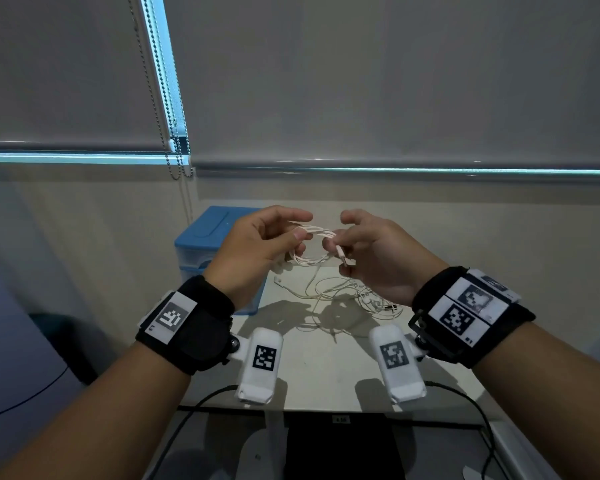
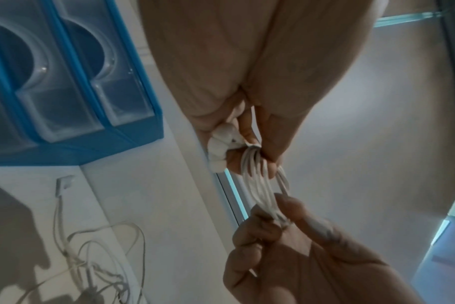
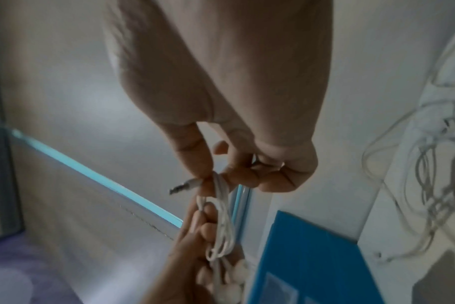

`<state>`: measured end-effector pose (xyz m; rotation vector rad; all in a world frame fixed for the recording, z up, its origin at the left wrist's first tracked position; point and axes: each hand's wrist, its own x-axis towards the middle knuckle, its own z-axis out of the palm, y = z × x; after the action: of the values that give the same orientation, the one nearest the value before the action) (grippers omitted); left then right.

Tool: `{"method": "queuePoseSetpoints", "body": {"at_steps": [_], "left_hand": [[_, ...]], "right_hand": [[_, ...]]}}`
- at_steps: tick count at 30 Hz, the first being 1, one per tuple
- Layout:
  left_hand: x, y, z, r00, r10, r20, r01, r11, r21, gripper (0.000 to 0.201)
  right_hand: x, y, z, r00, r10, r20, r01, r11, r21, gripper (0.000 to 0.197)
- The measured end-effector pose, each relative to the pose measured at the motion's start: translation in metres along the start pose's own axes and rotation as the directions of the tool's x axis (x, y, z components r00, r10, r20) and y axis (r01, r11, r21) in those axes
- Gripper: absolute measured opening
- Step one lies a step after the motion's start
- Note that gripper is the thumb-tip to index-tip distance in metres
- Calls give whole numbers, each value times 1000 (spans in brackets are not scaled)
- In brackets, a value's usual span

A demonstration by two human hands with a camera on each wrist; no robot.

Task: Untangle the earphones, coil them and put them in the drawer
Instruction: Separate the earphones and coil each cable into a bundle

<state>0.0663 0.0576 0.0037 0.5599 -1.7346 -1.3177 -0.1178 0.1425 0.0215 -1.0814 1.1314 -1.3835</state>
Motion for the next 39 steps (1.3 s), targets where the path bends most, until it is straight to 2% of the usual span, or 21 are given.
{"method": "queuePoseSetpoints", "body": {"at_steps": [2,5,7,9,11,14,15,17,21,24,29,31,33,36,39], "left_hand": [[0,-1,-3,999,11,35,-12,999,34,22],[-1,-2,-10,996,30,88,-40,993,111,23],[0,-2,-14,988,39,148,-67,979,194,26],[1,-3,-16,974,38,223,-108,944,311,29],[3,-10,-20,962,31,272,-155,881,447,28],[6,-27,-24,950,39,309,-251,686,683,25],[7,-32,-25,948,16,319,-257,633,731,23],[9,-40,-25,943,-45,330,-243,585,774,19],[11,-50,-31,958,-27,286,-217,583,783,11],[5,-57,-37,955,-59,291,-207,571,795,10],[-7,-69,-41,870,-303,388,-206,490,847,17],[-9,-72,-42,831,-374,412,-193,501,844,22],[-9,-73,-44,803,-436,407,-124,545,829,24],[-6,-69,-46,817,-452,358,-10,610,792,24],[-6,-66,-49,893,-368,260,37,634,772,20]], "right_hand": [[-1,0,-1,993,-104,59,116,961,-249,34],[-1,2,-4,966,-210,148,257,783,-566,40],[2,6,-7,944,-284,167,319,664,-676,36],[8,12,-9,919,-345,189,363,555,-749,24],[14,21,-10,915,-342,215,366,478,-799,18],[23,36,-10,932,-274,237,336,406,-850,19],[26,40,-9,938,-250,241,326,396,-859,20],[33,47,-6,943,-227,243,316,386,-867,22],[42,54,-2,945,-249,213,302,412,-860,22],[43,64,2,948,-195,250,310,402,-862,19],[39,81,12,933,1,361,348,260,-901,19],[38,84,15,921,86,380,354,223,-908,26],[39,86,19,906,154,394,360,211,-909,30],[39,86,19,901,189,391,331,284,-900,29],[40,83,15,936,99,338,256,467,-847,13]]}}
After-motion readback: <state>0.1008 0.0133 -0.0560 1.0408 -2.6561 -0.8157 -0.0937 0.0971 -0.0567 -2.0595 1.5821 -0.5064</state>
